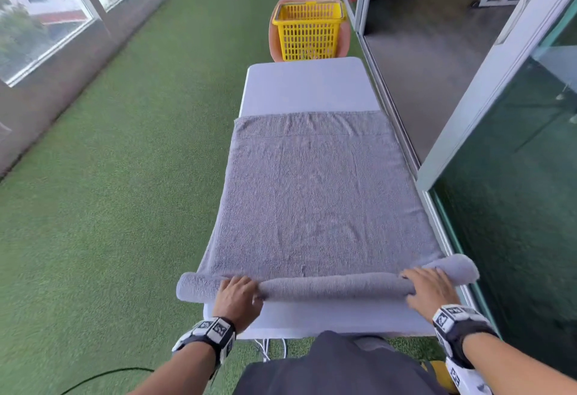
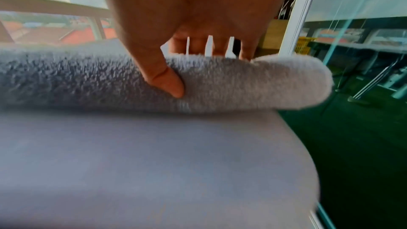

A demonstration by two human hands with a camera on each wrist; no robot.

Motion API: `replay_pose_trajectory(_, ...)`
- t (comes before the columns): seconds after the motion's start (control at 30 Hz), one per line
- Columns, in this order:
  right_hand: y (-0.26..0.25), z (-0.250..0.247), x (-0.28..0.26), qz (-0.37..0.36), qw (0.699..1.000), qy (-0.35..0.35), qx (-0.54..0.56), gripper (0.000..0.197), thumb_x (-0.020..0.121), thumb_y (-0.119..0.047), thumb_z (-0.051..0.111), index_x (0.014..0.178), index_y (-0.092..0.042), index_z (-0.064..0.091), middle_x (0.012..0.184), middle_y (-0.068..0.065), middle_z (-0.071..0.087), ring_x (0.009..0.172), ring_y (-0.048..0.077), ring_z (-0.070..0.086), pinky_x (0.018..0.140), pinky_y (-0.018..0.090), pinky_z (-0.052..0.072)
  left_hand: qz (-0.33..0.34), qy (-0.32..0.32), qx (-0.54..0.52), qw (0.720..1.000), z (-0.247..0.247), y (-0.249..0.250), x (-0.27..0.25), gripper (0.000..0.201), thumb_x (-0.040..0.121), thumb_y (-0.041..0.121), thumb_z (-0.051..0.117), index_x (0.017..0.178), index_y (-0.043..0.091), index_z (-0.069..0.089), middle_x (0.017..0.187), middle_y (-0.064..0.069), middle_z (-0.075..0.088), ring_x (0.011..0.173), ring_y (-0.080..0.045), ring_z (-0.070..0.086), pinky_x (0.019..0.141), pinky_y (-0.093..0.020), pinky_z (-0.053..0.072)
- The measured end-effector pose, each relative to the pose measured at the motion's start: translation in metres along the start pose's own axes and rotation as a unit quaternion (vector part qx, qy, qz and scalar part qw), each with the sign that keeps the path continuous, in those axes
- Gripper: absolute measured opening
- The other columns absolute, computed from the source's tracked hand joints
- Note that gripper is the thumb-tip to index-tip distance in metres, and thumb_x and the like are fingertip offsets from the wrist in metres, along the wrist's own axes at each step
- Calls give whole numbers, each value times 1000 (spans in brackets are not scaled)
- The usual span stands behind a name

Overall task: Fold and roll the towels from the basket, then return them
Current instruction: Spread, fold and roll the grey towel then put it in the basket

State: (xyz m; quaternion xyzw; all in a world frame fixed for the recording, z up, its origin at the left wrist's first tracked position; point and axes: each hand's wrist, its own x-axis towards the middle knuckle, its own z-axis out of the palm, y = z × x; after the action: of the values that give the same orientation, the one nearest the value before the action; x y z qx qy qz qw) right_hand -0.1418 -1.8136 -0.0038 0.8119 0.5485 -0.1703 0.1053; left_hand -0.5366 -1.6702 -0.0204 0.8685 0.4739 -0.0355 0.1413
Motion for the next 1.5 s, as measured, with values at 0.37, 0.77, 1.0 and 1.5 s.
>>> replay_pose_trajectory(0.37, -3, 8, -6, 1, 1000, -11, -7, 61, 88, -39, 54, 144, -34, 30, 149, -16, 35, 139, 8, 28, 118, 38, 10, -6, -33, 35, 999, 6, -5, -1, 43, 70, 29, 75, 111, 17, 66, 110, 1, 68, 103, -22, 64, 100, -45, 45)
replay_pose_trajectory(0.77, -4, 4, 2, -8, 999, -17, 41, 67, 92, -49, 49, 150, -37, 18, 155, -16, 22, 145, 9, 17, 117, 48, -1, -5, -19, 9, 1000, -5, -6, -2, 57, 80, 33, 71, 130, 12, 54, 130, -3, 59, 121, -24, 55, 110, -48, 33)
replay_pose_trajectory(1.0, -4, -11, -4, 1, 1000, 0, -3, 42, 88, -39, 49, 130, -41, 48, 137, -18, 49, 127, 7, 40, 116, 46, 9, 16, 38, 6, 999, -8, -8, -9, 49, 90, 37, 23, 123, 28, 58, 114, 8, 64, 100, -11, 58, 98, -41, 42)
replay_pose_trajectory(1.5, -4, -17, -7, 11, 1000, 5, 20, 46, 90, -36, 46, 136, -40, 43, 149, -16, 35, 135, 7, 32, 117, 46, 9, -21, 13, 8, 1000, -10, 2, -8, 67, 91, 45, 8, 139, 16, 43, 144, -2, 46, 130, -19, 43, 116, -51, 20)
